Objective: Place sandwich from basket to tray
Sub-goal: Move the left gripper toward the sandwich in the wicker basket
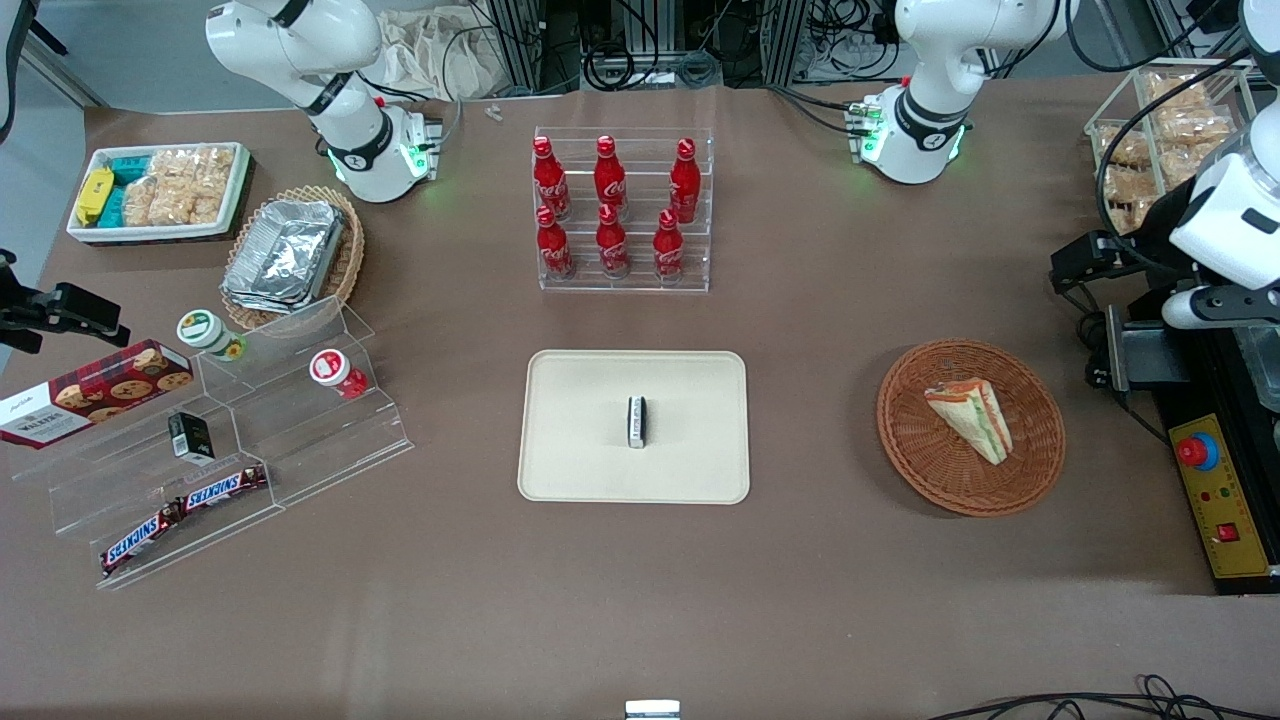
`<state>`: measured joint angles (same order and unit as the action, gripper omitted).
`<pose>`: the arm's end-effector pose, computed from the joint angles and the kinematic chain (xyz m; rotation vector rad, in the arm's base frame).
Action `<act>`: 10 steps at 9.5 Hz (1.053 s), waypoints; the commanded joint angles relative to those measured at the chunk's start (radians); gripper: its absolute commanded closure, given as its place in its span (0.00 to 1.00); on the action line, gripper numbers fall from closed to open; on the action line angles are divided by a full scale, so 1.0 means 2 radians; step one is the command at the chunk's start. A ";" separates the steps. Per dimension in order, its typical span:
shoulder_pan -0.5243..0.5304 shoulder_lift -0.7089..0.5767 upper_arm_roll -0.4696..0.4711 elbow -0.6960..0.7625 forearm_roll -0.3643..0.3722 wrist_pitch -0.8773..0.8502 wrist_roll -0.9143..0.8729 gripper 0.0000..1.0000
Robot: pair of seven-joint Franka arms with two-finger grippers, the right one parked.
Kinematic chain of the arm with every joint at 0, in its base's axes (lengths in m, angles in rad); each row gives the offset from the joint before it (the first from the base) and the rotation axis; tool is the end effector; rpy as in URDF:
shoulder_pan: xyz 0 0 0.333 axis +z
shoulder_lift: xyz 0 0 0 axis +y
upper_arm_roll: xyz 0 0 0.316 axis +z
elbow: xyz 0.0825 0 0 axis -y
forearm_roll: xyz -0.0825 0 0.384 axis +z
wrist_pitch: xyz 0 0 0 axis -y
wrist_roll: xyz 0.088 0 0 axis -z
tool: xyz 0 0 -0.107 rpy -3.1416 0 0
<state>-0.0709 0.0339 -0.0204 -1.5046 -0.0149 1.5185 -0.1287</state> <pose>0.5577 -0.0525 0.6322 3.1276 0.0575 -0.0338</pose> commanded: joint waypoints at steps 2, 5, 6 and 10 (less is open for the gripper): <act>-0.003 -0.005 0.005 -0.002 0.006 -0.001 -0.002 0.00; 0.002 -0.041 0.015 -0.119 0.007 0.061 -0.037 0.00; 0.002 -0.053 0.019 -0.175 0.008 0.121 -0.054 0.00; 0.002 -0.026 0.019 -0.333 0.009 0.344 -0.127 0.00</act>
<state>-0.0652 -0.0113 0.0205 -2.0792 -0.0118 2.1019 -0.3284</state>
